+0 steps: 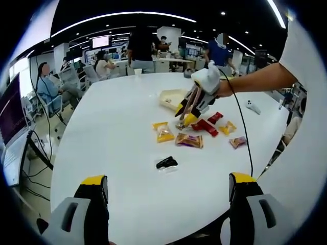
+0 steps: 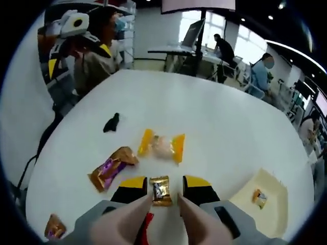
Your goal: Place the target food into the container with the food tongs after gripping and lifting it, then release it inside without dropping or visibly crushing the food.
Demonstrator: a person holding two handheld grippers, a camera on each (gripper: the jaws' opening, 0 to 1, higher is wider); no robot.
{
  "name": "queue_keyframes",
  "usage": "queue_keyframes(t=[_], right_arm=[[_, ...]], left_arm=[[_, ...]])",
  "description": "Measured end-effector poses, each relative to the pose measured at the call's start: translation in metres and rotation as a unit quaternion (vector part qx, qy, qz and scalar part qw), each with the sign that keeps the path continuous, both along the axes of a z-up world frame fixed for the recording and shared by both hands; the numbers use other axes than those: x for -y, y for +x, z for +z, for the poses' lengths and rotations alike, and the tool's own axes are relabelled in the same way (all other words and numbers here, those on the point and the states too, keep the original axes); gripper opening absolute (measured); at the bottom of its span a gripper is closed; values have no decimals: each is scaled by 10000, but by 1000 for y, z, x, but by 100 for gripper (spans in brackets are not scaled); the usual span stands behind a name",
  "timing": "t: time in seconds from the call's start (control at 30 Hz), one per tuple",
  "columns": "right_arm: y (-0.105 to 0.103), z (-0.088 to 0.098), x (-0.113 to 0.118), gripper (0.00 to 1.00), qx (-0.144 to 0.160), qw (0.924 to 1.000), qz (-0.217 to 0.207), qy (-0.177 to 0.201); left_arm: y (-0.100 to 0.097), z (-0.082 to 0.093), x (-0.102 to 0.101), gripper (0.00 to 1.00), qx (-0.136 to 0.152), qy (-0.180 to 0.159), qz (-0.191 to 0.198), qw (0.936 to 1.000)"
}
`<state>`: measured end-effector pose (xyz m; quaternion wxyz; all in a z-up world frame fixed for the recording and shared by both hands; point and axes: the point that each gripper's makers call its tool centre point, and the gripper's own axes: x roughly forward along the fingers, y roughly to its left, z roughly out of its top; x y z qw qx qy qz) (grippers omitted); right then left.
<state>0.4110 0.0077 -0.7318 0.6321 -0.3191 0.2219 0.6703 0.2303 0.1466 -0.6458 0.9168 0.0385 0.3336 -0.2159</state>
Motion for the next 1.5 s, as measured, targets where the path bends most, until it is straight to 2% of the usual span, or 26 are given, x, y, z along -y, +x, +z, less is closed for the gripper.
queue_keyframes(t=[0.17, 0.2, 0.23, 0.33, 0.37, 0.43, 0.47, 0.5, 0.77, 0.87, 1.03, 1.27, 1.5], right_arm=[[-2, -5, 2, 28, -142, 9999, -20, -78], [-3, -5, 2, 28, -360, 9992, -193, -40], [-3, -5, 2, 28, -443, 9986, -280, -27], [1, -3, 1, 28, -445, 9982, -400, 83], [-2, -4, 1, 27, -653, 9968, -465, 62], [5, -5, 2, 27, -374, 9983, -446, 76], [7, -6, 3, 26, -351, 9983, -470, 64], [7, -8, 3, 26, -462, 9974, -552, 80], [3, -5, 5, 25, -541, 9963, -649, 156], [-1, -2, 5, 26, -720, 9944, -751, 183], [4, 3, 3, 26, -571, 9954, -705, 298], [4, -3, 0, 26, -505, 9971, -503, 279], [2, -4, -3, 26, -592, 9960, -596, 307]], left_arm=[[1, 0, -1, 99, 7, -9, 15, 10000], [1, 0, -2, 99, 7, -16, 25, 10000], [1, 0, -2, 99, 5, -16, 30, 10000], [0, -1, -2, 99, -6, -6, 34, 10000], [0, -1, -2, 99, -7, -7, 35, 10000], [0, -1, -2, 99, -12, -8, 39, 10000], [0, -1, -2, 98, -14, -5, 37, 10000], [0, -1, -2, 98, -11, 3, 32, 10000], [2, 0, 2, 98, -9, -10, 42, 10000], [3, 0, 4, 98, -4, -25, 33, 10000], [4, 1, 5, 98, 13, -21, 21, 10000], [1, 2, 2, 98, -3, -2, 76, 10000], [-2, 1, 0, 98, -18, -5, 111, 9999]])
